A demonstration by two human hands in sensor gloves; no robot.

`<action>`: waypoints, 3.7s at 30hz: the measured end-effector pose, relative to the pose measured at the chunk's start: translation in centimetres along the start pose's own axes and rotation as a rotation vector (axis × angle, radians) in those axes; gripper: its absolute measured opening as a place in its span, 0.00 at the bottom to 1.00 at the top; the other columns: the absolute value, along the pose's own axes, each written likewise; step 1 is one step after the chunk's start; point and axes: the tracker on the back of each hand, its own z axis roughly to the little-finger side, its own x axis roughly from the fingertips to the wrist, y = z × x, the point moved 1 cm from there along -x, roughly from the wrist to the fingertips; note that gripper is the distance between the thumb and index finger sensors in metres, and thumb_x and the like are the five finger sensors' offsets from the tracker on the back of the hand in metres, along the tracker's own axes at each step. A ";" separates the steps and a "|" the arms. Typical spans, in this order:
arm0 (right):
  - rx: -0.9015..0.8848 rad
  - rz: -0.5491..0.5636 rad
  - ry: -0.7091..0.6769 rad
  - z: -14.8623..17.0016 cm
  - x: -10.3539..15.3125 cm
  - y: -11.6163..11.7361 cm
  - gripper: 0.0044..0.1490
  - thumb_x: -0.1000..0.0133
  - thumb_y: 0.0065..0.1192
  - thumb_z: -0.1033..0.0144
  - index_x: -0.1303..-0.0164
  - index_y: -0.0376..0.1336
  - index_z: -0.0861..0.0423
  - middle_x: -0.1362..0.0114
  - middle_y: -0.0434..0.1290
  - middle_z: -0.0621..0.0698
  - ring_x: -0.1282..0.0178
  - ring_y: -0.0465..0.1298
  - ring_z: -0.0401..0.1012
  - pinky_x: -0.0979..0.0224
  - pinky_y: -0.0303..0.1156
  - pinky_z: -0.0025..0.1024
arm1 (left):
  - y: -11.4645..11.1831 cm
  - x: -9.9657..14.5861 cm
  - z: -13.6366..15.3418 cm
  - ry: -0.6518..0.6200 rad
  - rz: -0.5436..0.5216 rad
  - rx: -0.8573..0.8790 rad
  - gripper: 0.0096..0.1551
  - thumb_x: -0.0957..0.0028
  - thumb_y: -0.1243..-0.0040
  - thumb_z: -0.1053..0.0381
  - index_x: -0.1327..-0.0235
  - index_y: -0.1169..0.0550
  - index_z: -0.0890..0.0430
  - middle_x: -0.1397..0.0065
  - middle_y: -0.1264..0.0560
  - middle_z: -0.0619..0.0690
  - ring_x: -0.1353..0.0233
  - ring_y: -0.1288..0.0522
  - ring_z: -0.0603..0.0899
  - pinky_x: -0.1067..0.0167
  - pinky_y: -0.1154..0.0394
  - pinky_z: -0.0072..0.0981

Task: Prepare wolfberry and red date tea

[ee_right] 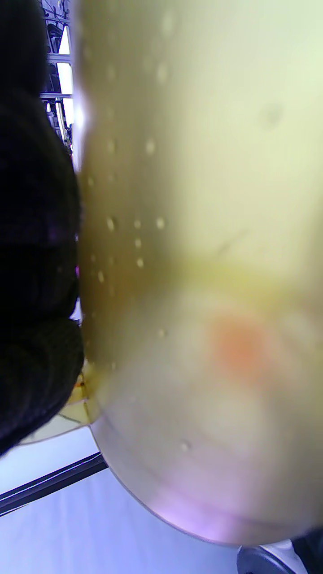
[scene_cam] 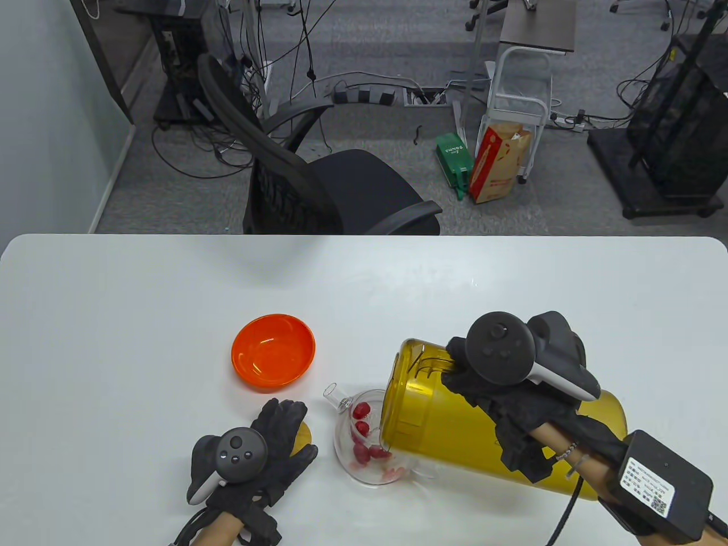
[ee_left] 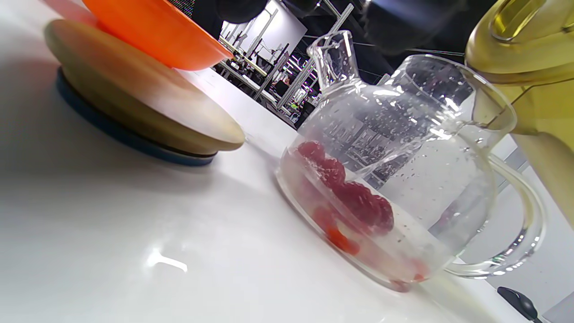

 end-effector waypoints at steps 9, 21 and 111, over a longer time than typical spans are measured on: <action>0.006 -0.005 -0.002 -0.1 -0.1 0.0 0.22 0.41 0.71 0.55 0.51 0.72 0.61 0.60 0.78 0.57 0.71 0.79 0.46 0.61 0.77 0.49 | 0.0 0.0 0.0 0.000 0.005 -0.002 0.44 0.37 0.48 0.37 0.18 0.47 0.58 0.13 0.47 0.66 0.16 0.55 0.72 0.27 0.53 0.66; 0.012 -0.007 -0.003 -0.3 -0.2 -0.1 0.22 0.41 0.71 0.55 0.51 0.72 0.61 0.60 0.78 0.57 0.71 0.79 0.46 0.61 0.77 0.49 | 0.0 0.0 0.0 -0.001 0.005 -0.001 0.44 0.37 0.48 0.37 0.18 0.47 0.58 0.13 0.47 0.66 0.16 0.55 0.72 0.27 0.53 0.67; 0.040 -0.011 -0.009 -0.8 -0.3 -0.3 0.22 0.41 0.71 0.55 0.51 0.72 0.61 0.60 0.78 0.57 0.71 0.79 0.46 0.60 0.77 0.49 | -0.1 0.0 0.0 0.000 0.009 -0.003 0.44 0.37 0.48 0.38 0.18 0.47 0.58 0.13 0.47 0.65 0.16 0.55 0.72 0.27 0.53 0.66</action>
